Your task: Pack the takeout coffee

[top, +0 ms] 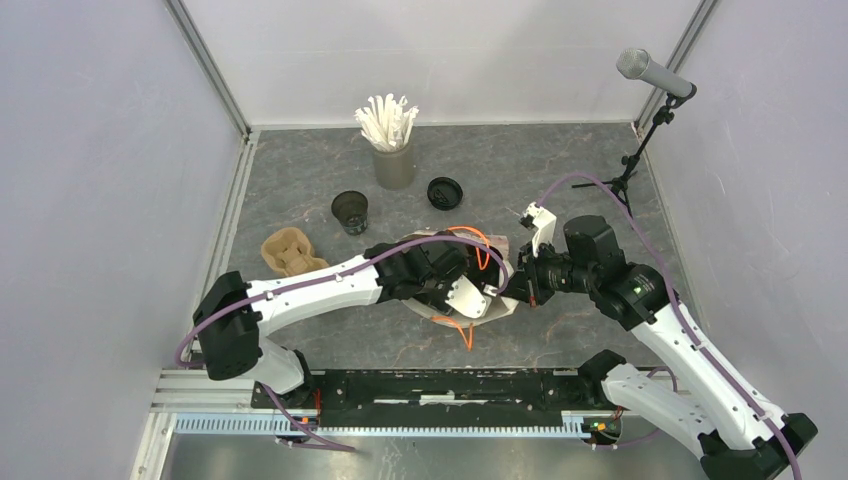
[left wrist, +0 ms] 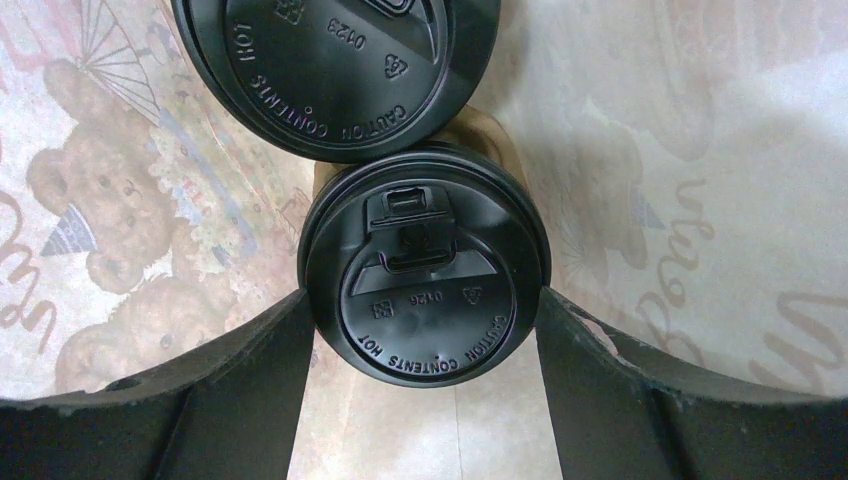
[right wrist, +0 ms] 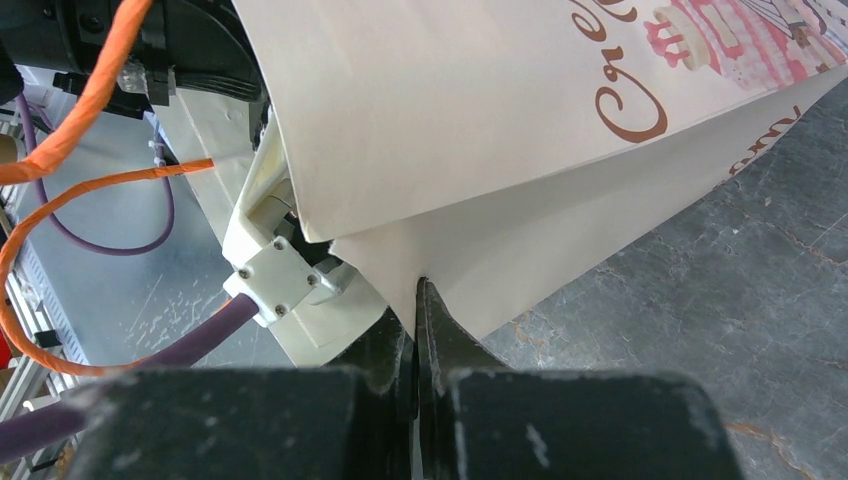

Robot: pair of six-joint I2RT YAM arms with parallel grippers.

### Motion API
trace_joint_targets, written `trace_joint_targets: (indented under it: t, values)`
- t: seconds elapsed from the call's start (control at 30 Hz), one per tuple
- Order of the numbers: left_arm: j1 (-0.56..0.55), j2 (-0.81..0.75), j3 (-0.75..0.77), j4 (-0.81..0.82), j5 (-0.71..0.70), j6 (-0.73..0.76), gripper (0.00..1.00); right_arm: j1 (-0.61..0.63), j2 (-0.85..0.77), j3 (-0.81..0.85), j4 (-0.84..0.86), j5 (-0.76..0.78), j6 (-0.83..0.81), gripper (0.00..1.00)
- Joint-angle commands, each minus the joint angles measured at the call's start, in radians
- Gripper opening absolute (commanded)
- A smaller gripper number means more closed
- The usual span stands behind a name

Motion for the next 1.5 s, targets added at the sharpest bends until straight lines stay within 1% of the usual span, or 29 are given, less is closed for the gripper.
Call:
trace_joint_targets:
  t: [0.0, 0.13, 0.23, 0.53, 0.63, 0.77, 1.1, 1.47]
  values:
    - [-0.001, 0.005, -0.021, 0.047, 0.018, -0.036, 0.37, 0.000, 0.005, 0.016, 0.035, -0.017, 0.006, 0.00]
    - [0.000, 0.000, -0.028, 0.048, 0.027, -0.052, 0.36, 0.000, 0.006, 0.016, 0.027, -0.012, 0.005, 0.00]
    - [0.000, 0.002, -0.034, 0.055, 0.009, -0.059, 0.32, 0.001, 0.003, 0.015, 0.027, -0.012, 0.006, 0.00]
    - [0.000, -0.007, -0.063, 0.075, 0.016, -0.095, 0.32, 0.000, 0.004, 0.019, 0.031, -0.013, 0.011, 0.00]
    - [0.000, -0.013, -0.061, 0.088, 0.015, -0.097, 0.39, 0.000, 0.003, 0.022, 0.030, -0.013, 0.010, 0.00]
    - [0.000, -0.019, -0.048, 0.085, 0.019, -0.102, 0.42, 0.000, 0.005, 0.022, 0.034, -0.015, 0.010, 0.00]
    - [0.000, -0.041, -0.046, 0.073, 0.013, -0.103, 0.59, 0.000, 0.008, 0.023, 0.045, -0.020, 0.008, 0.00]
    - [0.000, -0.047, -0.042, 0.055, 0.021, -0.106, 0.70, 0.000, 0.016, 0.025, 0.050, -0.023, 0.006, 0.00]
